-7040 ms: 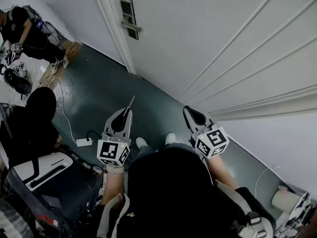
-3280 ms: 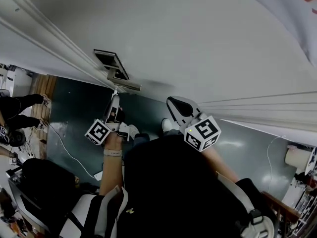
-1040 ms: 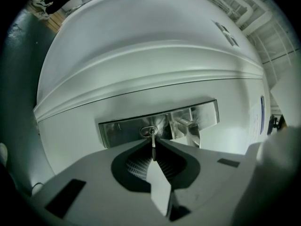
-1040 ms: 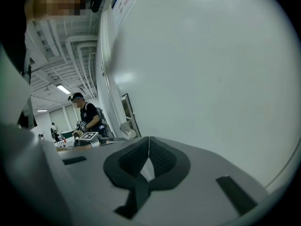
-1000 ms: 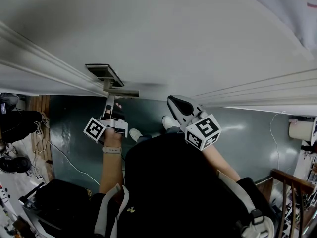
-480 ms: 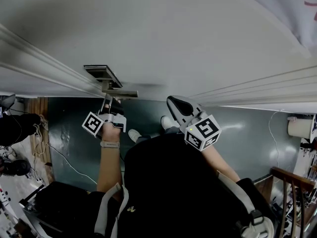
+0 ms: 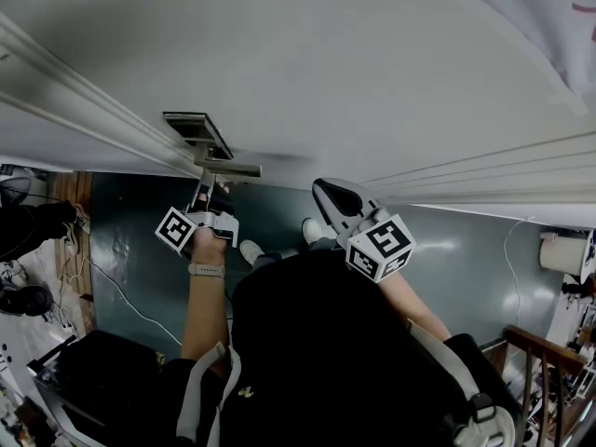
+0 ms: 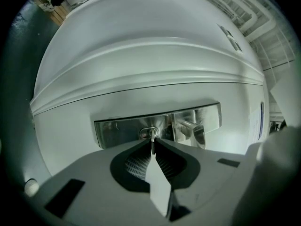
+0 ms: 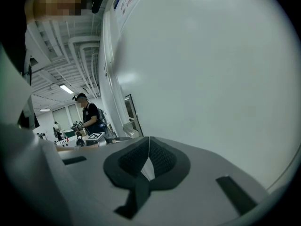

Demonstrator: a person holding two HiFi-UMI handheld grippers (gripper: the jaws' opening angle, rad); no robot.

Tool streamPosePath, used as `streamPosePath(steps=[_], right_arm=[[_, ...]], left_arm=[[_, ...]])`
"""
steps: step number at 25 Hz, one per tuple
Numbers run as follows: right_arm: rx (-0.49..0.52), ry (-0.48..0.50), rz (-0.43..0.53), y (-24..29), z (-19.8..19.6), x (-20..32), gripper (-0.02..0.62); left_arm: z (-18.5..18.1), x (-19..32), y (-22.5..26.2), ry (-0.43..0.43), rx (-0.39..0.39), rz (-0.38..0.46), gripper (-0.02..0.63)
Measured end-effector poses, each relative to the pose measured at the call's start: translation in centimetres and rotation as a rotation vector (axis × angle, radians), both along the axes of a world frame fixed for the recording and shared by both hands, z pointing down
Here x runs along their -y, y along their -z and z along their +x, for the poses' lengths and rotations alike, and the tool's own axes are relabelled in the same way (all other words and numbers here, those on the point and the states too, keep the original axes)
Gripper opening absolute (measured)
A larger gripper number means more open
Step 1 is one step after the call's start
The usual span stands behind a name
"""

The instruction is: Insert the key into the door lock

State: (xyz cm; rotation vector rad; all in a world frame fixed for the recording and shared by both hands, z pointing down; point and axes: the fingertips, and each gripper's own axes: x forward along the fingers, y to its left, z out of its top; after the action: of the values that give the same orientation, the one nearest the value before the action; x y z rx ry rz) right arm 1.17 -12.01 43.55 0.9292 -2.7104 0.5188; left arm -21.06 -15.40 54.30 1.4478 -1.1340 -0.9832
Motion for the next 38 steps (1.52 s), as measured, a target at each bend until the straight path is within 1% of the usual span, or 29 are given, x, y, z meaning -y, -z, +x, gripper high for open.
streamPosePath(steps=[5, 8, 12, 15, 18, 21, 23, 25, 32, 38], right_arm=[[0.005, 0.063, 0.006, 0.4, -1.0, -0.3, 0.017], [0.007, 0.111, 0.007, 0.5, -1.8, -0.6, 0.017], [0.013, 0.174, 0.007, 0.5, -3.1, -1.1, 0.017], [0.018, 0.224, 0.006, 0.6, -4.2, -1.5, 0.017], [0.023, 0.278, 0.005, 0.8, -5.4, -2.0, 0.017], [0.03, 0.33, 0.003, 0.9, -6.7, -2.5, 0.015], [0.035, 0.365, 0.001, 0.8, -7.6, -2.8, 0.017], [0.04, 0.402, 0.0, 0.8, -8.5, -3.3, 0.015], [0.054, 0.519, 0.005, 1.0, -11.4, -5.0, 0.017], [0.064, 0.591, 0.015, 1.6, -13.2, -6.2, 0.017]], left_arm=[[-0.2, -1.9, 0.2, 0.028, -0.002, -0.01, 0.027], [-0.4, -3.1, 0.7, 0.048, 0.009, -0.002, 0.025], [-0.7, -4.8, 1.7, 0.064, 0.057, 0.019, 0.016], [-0.8, -6.1, 2.7, 0.064, 0.123, 0.031, 0.014], [-0.6, -7.5, 3.6, 0.055, 0.215, 0.029, 0.014], [-0.8, -8.8, 4.1, 0.047, 0.359, 0.027, 0.014], [-1.2, -9.7, 4.3, 0.054, 0.452, 0.007, 0.014], [-1.3, -10.7, 4.7, 0.06, 0.529, -0.018, 0.014], [-1.6, -13.8, 6.5, 0.087, 0.776, -0.069, 0.014], [-1.8, -16.0, 7.9, 0.107, 0.986, -0.12, 0.014]])
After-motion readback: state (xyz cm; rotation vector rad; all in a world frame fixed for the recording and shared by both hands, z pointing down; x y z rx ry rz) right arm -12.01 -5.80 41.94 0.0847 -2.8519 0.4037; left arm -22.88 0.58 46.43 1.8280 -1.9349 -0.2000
